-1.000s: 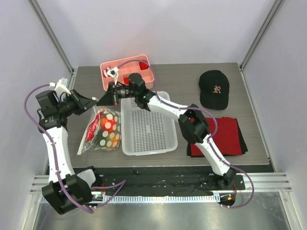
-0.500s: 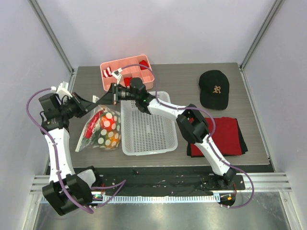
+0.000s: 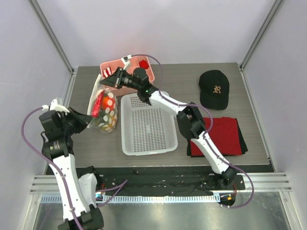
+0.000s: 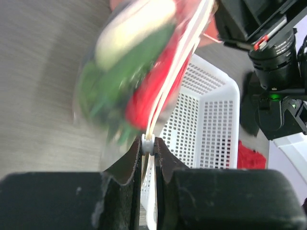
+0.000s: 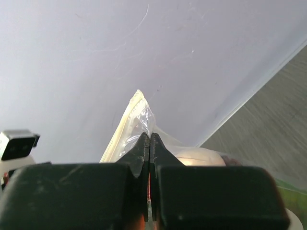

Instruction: Open the zip-top bag and remove the fake food

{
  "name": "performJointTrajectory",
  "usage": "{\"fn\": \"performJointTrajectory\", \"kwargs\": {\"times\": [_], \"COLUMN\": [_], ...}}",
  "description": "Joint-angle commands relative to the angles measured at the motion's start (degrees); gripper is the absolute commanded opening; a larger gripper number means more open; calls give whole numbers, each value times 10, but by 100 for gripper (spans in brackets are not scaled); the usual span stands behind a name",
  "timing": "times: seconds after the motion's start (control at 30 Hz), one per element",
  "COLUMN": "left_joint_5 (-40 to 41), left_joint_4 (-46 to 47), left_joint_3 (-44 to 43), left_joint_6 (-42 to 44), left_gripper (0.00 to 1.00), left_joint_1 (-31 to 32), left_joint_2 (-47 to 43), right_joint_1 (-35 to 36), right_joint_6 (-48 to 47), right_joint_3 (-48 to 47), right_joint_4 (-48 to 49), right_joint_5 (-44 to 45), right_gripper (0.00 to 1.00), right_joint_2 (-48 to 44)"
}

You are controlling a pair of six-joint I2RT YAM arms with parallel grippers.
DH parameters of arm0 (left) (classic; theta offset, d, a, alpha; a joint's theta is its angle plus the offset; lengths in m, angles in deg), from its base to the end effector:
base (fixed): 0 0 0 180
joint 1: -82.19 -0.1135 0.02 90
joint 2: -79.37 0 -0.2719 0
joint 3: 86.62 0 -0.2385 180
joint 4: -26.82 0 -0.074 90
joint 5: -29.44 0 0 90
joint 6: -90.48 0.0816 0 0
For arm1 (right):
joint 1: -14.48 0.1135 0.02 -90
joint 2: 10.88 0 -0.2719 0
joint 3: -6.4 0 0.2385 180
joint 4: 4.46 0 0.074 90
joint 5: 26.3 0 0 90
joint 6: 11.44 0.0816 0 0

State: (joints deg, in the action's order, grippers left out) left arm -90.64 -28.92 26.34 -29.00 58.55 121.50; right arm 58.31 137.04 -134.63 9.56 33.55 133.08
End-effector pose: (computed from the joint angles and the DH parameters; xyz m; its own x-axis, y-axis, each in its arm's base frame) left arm 0.1619 0.0262 0.3222 -0.4320 -0.6539 -0.6211 -0.1899 0.7392 -0.6462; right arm 0.4188 0.4589 0.2891 -0.7410 0.3104 -0.5954 -0.6172 0.0341 0.7860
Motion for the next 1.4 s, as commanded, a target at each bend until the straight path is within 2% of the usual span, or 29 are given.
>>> {"fn": "performJointTrajectory", "kwargs": {"times": [0.0, 0.07, 0.2, 0.27, 0.3, 0.33, 0.37, 0.43, 0.47, 0.53, 0.63, 0.67, 0.73, 0.8, 0.87, 0.9, 1.07, 1.23, 1.37], "left_joint_5": [102, 161, 203, 177, 143, 135, 127, 123, 126, 138, 133, 123, 60, 28, -25, -26, 27, -29, -48], "left_joint_4": [-97, -143, -175, -158, -139, -132, -126, -107, -102, -89, -60, -60, -2, 1, 12, 14, 2, -19, -25], "left_joint_3": [25, 30, 38, 46, 42, 36, 28, -10, -26, -77, -123, -136, -142, -164, -182, -195, -237, -266, -253], "left_joint_6": [-66, -97, -119, -106, -87, -78, -68, -33, -24, 4, 10, 9, 9, 20, 39, 46, 93, 124, 130], "left_gripper": [0, 0, 0, 0, 14, 32, 71, 87, 90, 90, 82, 74, 70, 58, 56, 57, 51, 47, 53], "left_joint_1": [-1, -1, -1, 0, 0, -1, 0, 0, 0, -1, -1, -1, -1, -1, -1, -1, -2, -2, -1], "left_joint_2": [-91, -121, -143, -150, -151, -151, -149, -137, -120, -91, -14, 40, 86, 164, 205, 237, 275, 294, 277], "right_joint_1": [-23, -23, -22, -17, -16, -16, -16, -17, -16, -17, -17, -16, -17, -16, -16, -16, -16, -16, -17], "right_joint_6": [-3, 0, 3, -4, -4, -2, 1, -3, -6, 1, 22, 27, 44, 46, 46, 46, 76, 78, 79], "right_joint_3": [-85, -97, -126, -123, -116, -88, -70, -34, -33, -28, -20, -19, -23, -22, -18, -20, -34, -28, -27], "right_joint_4": [4, 12, 18, 21, 35, 52, 93, 129, 138, 165, 216, 242, 268, 276, 282, 283, 314, 321, 321], "right_joint_5": [65, 65, 55, 45, 28, 19, 12, -17, -32, -69, -97, -105, -127, -137, -150, -156, -179, -186, -187], "right_gripper": [1, 1, 1, 1, 1, 1, 1, 1, 1, 1, 1, 1, 1, 1, 1, 1, 1, 1, 1], "right_joint_2": [45, 54, 75, 71, 68, 53, 46, 27, 25, 25, 26, 30, 32, 27, 25, 25, 33, 29, 26]}}
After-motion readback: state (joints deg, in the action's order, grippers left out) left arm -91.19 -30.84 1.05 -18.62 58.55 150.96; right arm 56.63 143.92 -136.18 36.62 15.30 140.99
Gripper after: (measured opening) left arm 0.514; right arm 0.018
